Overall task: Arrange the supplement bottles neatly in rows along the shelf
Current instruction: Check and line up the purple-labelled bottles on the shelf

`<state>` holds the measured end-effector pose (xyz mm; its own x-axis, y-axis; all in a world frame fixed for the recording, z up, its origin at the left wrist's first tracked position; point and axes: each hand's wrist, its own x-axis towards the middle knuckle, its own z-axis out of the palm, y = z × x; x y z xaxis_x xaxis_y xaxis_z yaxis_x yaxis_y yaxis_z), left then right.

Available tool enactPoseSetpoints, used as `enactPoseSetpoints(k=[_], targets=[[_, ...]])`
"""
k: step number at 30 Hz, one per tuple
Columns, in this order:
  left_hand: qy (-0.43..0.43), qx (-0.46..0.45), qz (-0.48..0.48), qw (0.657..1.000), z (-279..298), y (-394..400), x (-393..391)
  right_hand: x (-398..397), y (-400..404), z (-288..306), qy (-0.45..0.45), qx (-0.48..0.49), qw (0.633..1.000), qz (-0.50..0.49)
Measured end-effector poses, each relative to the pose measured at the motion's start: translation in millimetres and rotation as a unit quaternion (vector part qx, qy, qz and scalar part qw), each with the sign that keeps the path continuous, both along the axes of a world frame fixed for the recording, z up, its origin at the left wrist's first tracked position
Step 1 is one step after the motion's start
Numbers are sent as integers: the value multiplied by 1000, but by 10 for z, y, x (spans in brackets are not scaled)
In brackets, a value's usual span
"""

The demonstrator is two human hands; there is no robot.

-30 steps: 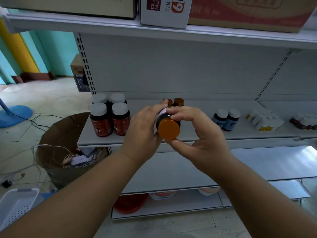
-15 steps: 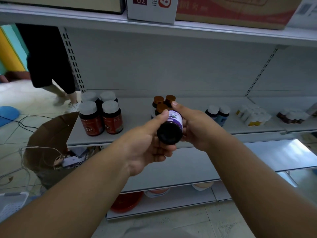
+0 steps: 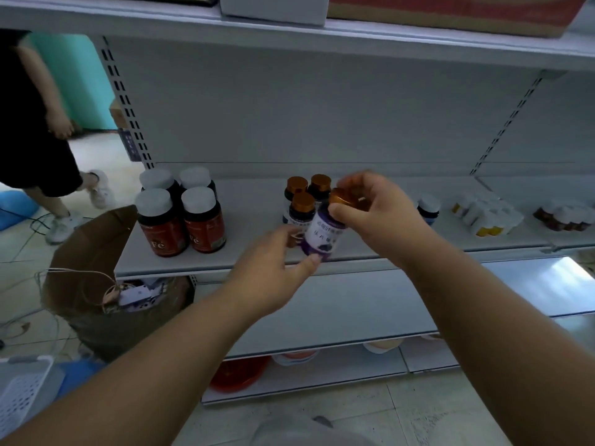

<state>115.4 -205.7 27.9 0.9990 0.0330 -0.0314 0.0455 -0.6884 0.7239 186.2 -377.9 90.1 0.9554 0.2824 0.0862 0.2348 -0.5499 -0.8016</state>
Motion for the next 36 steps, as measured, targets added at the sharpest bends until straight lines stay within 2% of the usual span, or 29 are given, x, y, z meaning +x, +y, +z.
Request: enactPoseSetpoints(k=[2,5,9,14,22,29,33,36], targets=[[-65,106,27,992,-260,99,118,135,-12,-78,-52,-52,997,-19],[-64,224,25,972,-609,215,294,396,-1,-242,-92,-124,988,-29],[22,285,-10,958,-842,274,502,691,56,-460,-94,-183,978,8],[67,348,-35,934,-977,206,584,851,78,-617,-106,-233,966,42],[71,361,-30,930,-1021,199,612,1000,421,-350,-228,-243,942,37],[76,356,-38,931,-999,226,613,1288,826,-346,-171,-349,918,78],[83,358,-41,929,-994,233,615,1279,817,-349,-210,-325,920,59],[88,353,-40,931,-950,224,598,1201,752,-319,-270,-233,934,13]])
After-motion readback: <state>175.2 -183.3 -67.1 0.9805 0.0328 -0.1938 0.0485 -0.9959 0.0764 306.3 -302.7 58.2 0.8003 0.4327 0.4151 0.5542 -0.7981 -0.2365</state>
